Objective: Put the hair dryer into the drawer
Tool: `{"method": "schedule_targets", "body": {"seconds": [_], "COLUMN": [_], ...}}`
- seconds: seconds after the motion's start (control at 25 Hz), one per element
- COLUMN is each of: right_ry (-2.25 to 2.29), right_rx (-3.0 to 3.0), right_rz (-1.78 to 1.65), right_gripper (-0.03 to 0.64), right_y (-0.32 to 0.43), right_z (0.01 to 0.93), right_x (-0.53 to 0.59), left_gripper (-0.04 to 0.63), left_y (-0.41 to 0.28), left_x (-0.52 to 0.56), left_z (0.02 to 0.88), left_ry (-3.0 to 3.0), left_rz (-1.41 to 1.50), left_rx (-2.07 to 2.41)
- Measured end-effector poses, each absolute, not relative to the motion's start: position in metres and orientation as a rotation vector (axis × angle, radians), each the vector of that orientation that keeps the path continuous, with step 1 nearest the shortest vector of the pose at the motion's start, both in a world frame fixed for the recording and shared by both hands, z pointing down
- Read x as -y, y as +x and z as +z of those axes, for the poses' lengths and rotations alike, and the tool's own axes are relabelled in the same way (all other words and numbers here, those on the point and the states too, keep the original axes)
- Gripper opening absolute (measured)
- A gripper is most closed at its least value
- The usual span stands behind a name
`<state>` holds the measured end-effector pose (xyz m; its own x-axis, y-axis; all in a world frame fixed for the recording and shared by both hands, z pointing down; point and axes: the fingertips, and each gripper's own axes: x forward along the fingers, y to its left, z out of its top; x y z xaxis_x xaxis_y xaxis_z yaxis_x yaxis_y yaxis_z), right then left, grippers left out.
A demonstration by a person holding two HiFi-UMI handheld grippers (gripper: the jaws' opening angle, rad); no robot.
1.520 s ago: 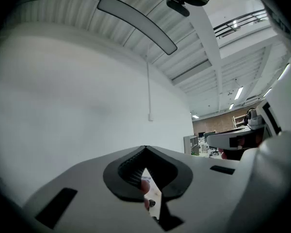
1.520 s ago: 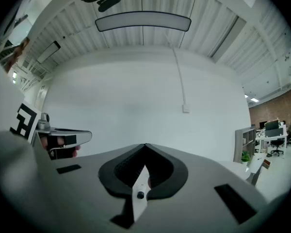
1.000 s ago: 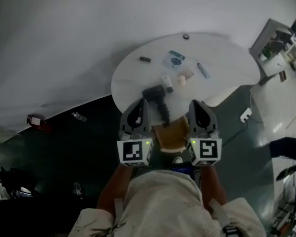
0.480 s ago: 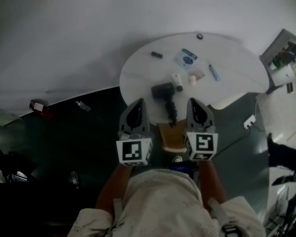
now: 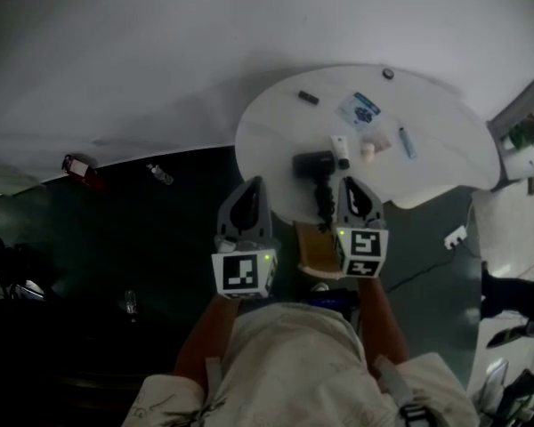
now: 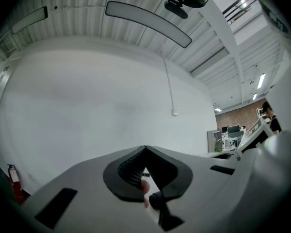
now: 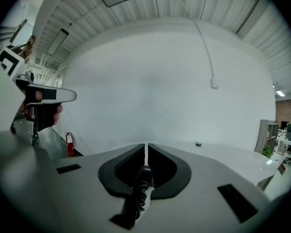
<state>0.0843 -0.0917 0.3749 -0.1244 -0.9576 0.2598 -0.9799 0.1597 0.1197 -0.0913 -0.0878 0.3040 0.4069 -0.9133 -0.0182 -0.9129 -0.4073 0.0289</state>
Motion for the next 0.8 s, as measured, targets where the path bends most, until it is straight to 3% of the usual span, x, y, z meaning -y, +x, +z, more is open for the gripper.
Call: {"method": "schedule_targets", "body": {"seconds": [0.12,0.8], "right_ry": [1.819,1.598], "right_rx": [2.151,2.056], "right_rz": [0.135,0.411], "right_gripper": [0.008,0.226], "right_y": [0.078,0.069], "right_z": [0.393,0.485], "right_x": [0.100,0.138], "left_gripper": [0.002,0.002], "left_y": [-0.098,-0.123], "left_x": [0.087,0.088], "left_z": [0.307,0.308], "left_ry": [2.599,2.520], "left_rz": [-0.053,-0.063], "left_rx": [1.727,1.826]}}
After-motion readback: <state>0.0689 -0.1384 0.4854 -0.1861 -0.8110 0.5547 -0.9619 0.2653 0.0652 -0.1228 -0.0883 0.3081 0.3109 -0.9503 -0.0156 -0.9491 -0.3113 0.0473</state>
